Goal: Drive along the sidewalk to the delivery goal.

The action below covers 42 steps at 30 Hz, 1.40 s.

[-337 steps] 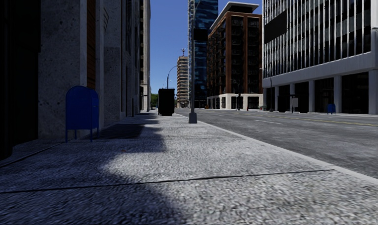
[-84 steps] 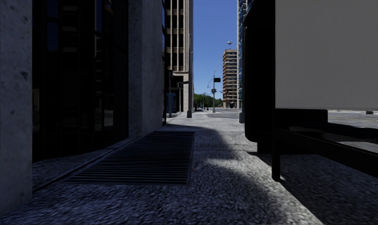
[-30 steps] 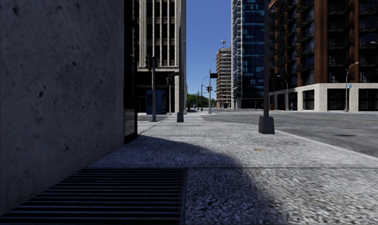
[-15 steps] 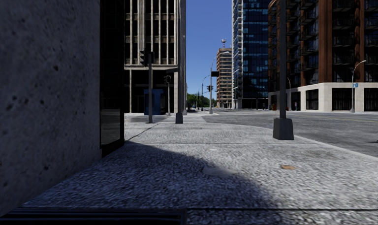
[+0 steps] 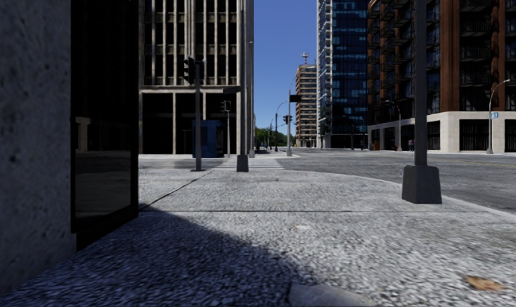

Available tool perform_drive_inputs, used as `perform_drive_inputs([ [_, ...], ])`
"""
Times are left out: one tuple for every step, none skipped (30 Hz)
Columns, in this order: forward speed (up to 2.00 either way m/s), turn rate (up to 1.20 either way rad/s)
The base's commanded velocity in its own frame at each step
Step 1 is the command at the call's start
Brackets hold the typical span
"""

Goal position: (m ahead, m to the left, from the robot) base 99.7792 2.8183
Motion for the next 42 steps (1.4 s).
perform_drive_inputs([
  [2.00, -0.20],
  [2.00, -0.20],
  [2.00, -0.20],
  [2.00, -0.20],
  [2.00, -0.21],
  [2.00, -0.22],
  [2.00, -0.22],
  [2.00, -0.22],
  [2.00, -0.23],
  [2.00, -0.25],
  [2.00, -0.29],
  [2.00, -0.30],
  [2.00, -0.30],
  [2.00, -0.31],
  [2.00, -0.31],
  [2.00, -0.31],
  [2.00, -0.31],
  [2.00, -0.31],
  [2.00, -0.31],
  [2.00, -0.31],
  [2.00, -0.31],
  [2.00, -0.31],
  [2.00, -0.31],
  [2.00, -0.31],
  [2.00, -0.31],
  [2.00, -0.31],
  [2.00, -0.14],
  [2.00, 0.00],
  [2.00, 0.00],
  [2.00, 0.00],
  [2.00, 0.00],
  [2.00, 0.00],
  [2.00, 0.00],
  [2.00, 0.00],
  [2.00, 0.00],
  [2.00, 0.00],
  [2.00, 0.00],
  [2.00, 0.00],
  [2.00, 0.00],
  [2.00, 0.00],
  [2.00, 0.00],
  [2.00, 0.00],
])
